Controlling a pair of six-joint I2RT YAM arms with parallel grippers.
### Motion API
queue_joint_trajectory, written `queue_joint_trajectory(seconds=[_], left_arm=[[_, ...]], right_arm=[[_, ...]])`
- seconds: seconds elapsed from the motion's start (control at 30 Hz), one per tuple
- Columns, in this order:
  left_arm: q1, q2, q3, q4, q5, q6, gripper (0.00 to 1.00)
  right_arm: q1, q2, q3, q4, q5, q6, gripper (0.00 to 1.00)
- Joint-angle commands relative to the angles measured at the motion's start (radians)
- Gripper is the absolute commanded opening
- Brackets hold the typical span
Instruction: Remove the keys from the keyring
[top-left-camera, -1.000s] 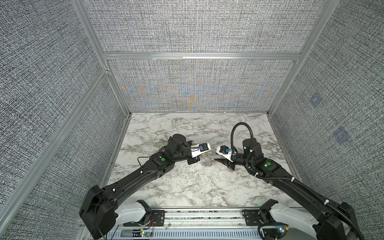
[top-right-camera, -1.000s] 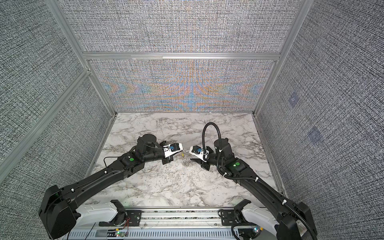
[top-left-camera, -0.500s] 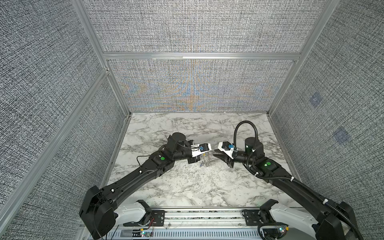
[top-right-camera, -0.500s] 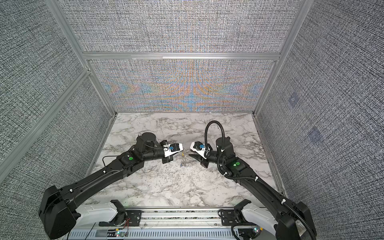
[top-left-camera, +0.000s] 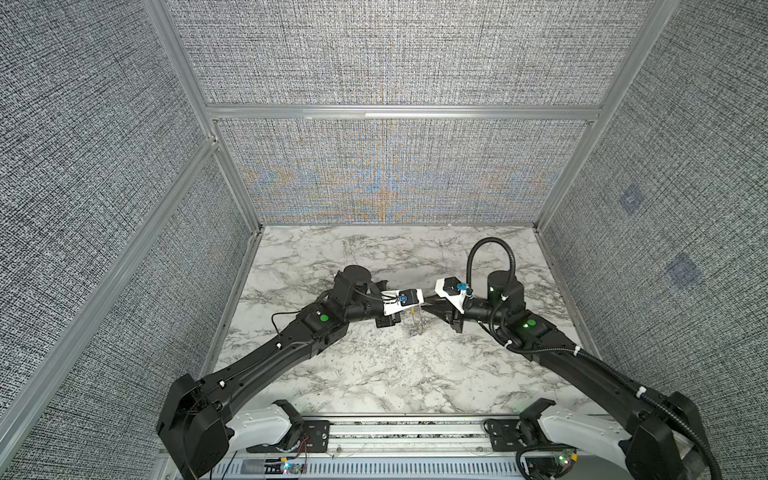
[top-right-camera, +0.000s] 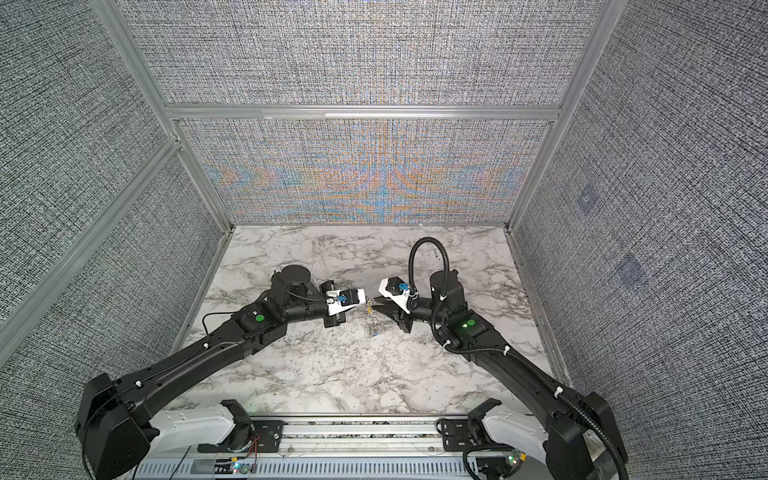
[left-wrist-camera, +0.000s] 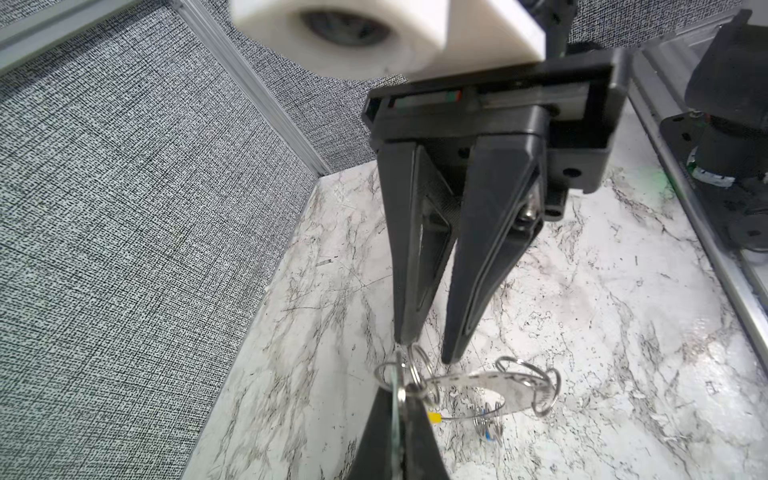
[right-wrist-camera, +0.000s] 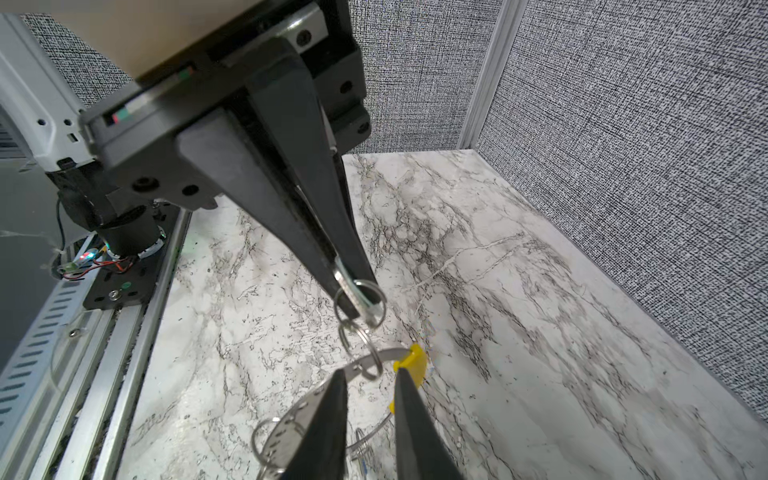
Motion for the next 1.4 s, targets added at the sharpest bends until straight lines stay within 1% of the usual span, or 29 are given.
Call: queue_joint_trajectory(seconds=[0.0, 0.13, 0.23, 0.43, 0.5, 0.6, 0.67, 0.87, 0.97, 1.33, 1.37], left_arm=[[-0.002, -0.006, 0.007, 0.004, 0.016, 0.007, 0.00], [-0.004, -0.007, 0.009, 0.004, 0.008, 0.009, 0.00], [-0.004, -0.013, 0.007, 0.010, -0.003, 0.005, 0.00], [-0.004, -0.020, 0.007, 0.010, -0.028, 0.003, 0.00], [-0.004, -0.019, 0.009, 0.009, -0.027, 0.003, 0.00], [-0.004, -0.021, 0.009, 0.010, -0.023, 0.002, 0.00], [-0.004, -0.022, 0.009, 0.009, -0.024, 0.001, 0.00], [-0.004, -0.024, 0.009, 0.009, -0.022, 0.003, 0.00], [-0.004, -0.022, 0.010, 0.006, -0.024, 0.003, 0.00], [-0.004, -0.023, 0.006, -0.004, -0.033, 0.004, 0.00], [-0.004, -0.023, 0.007, -0.003, -0.031, 0.003, 0.00]], right_arm=[[0.000, 0.010, 0.015, 0.033, -0.048, 0.017, 0.22], [0.000, 0.012, 0.022, 0.030, -0.078, 0.019, 0.21], [0.000, 0.007, 0.027, 0.002, -0.088, 0.011, 0.14], [0.000, -0.024, 0.024, -0.050, -0.094, 0.000, 0.11], [0.001, -0.031, 0.024, -0.052, -0.093, -0.001, 0.07], [0.001, -0.034, 0.028, -0.051, -0.089, 0.000, 0.06], [0.002, -0.032, 0.031, -0.052, -0.085, -0.003, 0.02], [0.002, -0.027, 0.038, -0.058, -0.080, -0.007, 0.02], [0.003, -0.028, 0.042, -0.059, -0.075, -0.009, 0.00], [0.003, -0.036, 0.041, -0.075, -0.046, -0.019, 0.00], [0.004, -0.035, 0.042, -0.078, -0.045, -0.021, 0.02]])
